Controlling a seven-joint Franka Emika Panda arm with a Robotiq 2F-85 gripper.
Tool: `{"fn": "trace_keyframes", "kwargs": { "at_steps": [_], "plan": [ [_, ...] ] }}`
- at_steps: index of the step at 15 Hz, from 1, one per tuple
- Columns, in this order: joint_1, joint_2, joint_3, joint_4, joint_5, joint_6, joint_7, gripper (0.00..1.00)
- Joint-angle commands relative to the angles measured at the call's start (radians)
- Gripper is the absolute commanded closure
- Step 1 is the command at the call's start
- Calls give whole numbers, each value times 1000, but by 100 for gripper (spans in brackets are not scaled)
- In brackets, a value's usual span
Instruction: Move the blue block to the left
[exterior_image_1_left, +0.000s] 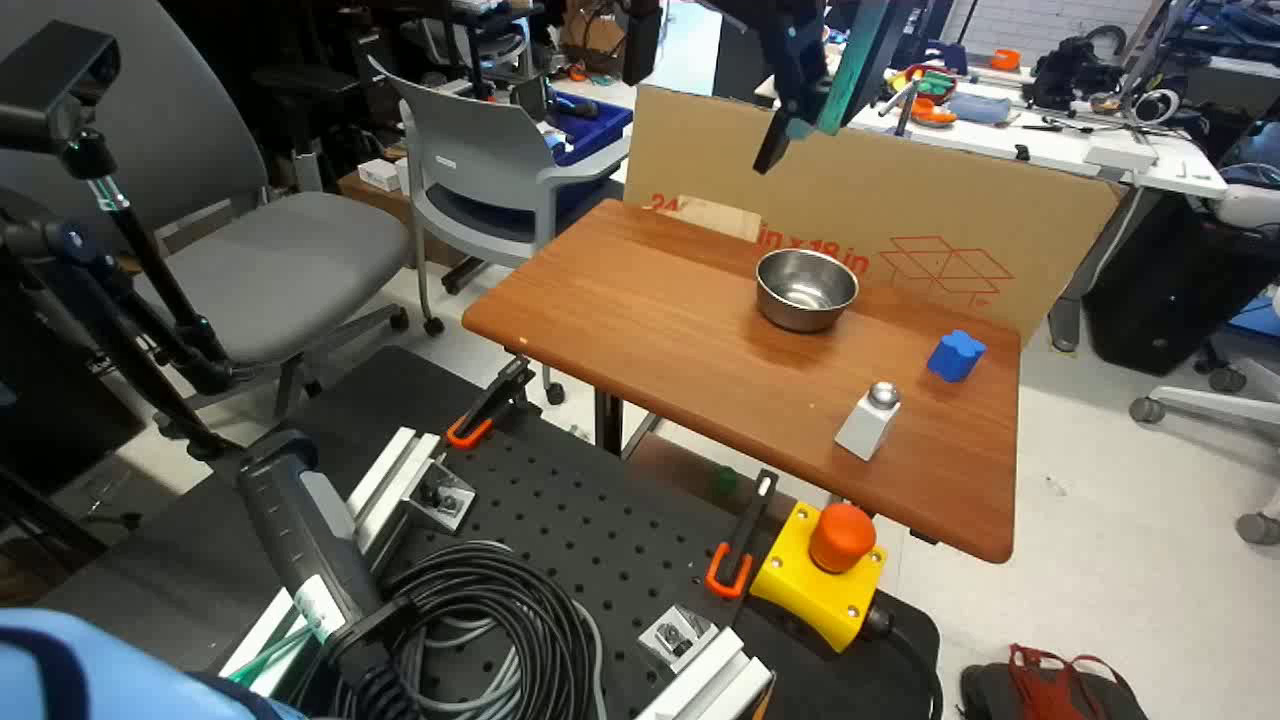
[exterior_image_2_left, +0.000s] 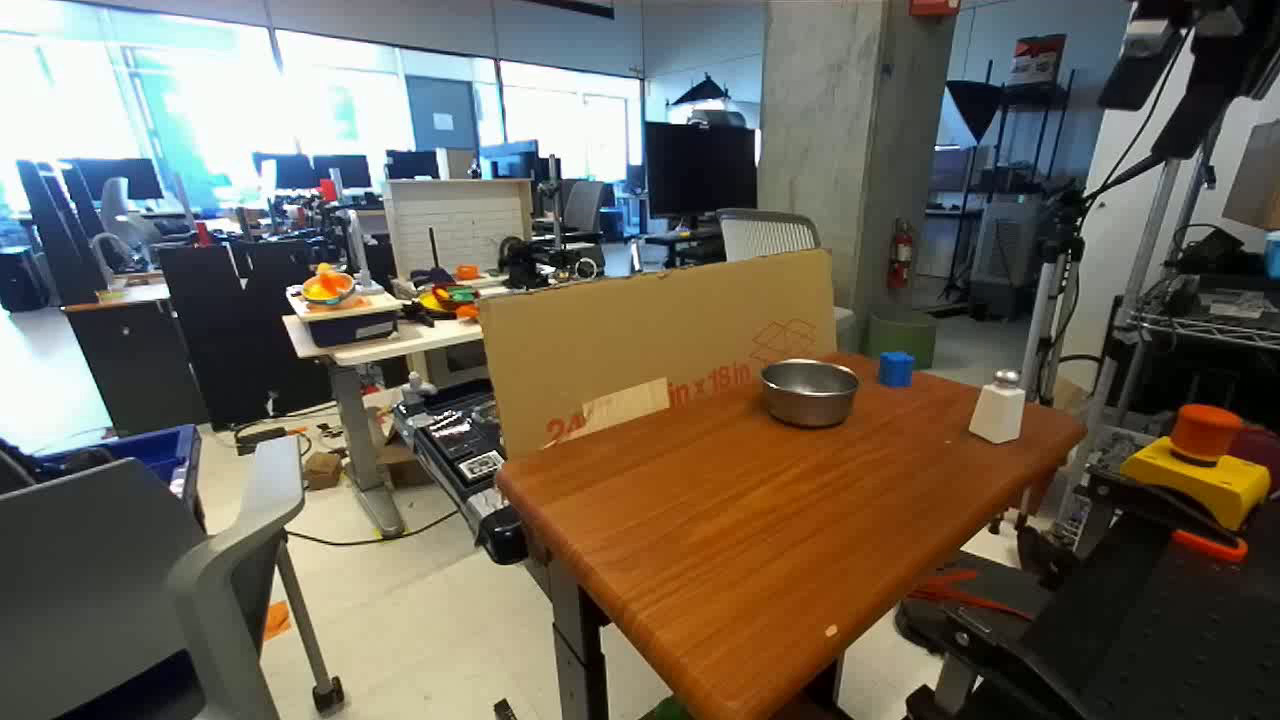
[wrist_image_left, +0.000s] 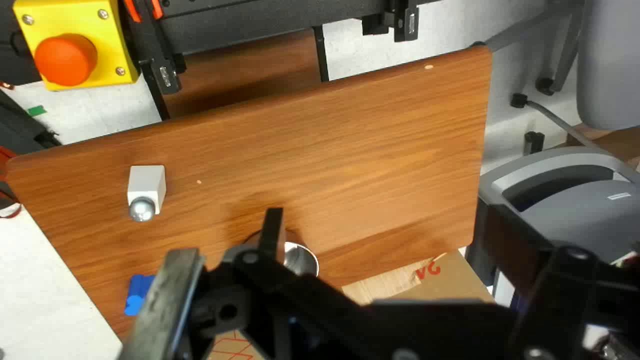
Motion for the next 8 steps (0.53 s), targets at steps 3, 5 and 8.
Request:
{"fn": "trace_keyframes", "kwargs": {
  "at_steps": [3,5,8],
  "plan": [
    [-12,5,12,-1,10,-6,-7,0],
    [-12,7,12,-1,10,-6,-7,0],
    [-12,7,12,-1,10,-6,-7,0]
  ]
}}
